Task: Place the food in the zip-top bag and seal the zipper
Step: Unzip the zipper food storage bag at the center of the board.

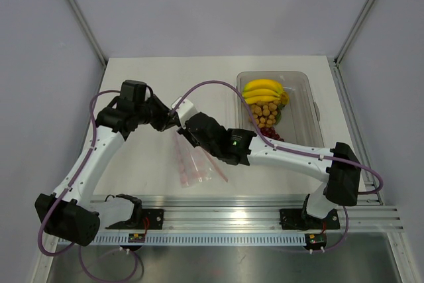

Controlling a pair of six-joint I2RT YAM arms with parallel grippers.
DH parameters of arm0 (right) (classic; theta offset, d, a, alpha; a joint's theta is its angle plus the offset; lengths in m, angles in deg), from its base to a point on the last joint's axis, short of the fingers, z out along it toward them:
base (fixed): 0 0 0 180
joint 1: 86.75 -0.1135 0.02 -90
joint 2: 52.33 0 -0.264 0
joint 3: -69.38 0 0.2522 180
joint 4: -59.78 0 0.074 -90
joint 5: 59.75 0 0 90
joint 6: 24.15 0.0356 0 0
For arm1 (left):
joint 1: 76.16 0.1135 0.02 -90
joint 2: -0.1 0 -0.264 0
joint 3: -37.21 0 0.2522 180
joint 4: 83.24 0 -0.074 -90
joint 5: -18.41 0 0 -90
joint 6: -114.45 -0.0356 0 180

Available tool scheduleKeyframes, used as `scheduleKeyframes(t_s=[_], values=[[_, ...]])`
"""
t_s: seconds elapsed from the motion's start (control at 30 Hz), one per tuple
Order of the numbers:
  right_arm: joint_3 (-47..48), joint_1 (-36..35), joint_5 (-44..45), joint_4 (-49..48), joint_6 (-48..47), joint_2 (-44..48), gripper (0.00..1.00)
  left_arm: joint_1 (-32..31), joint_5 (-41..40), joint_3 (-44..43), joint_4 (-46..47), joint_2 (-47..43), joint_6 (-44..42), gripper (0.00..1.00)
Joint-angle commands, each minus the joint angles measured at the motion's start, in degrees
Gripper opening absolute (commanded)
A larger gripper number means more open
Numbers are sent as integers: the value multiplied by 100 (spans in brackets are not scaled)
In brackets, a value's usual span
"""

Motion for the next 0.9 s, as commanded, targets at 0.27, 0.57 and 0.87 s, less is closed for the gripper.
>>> scheduleKeyframes(t_s=[0.27,0.57,0.87], values=[[286,-66,91,-413,103,-19,29,-1,8,-47,167,-69,101,0],[357,-92,293,-456,120,-125,31,-1,52,23,237,-95,110,0],[427,-92,521,-588,129,-195,26,-1,122,129,325,-95,145,0]])
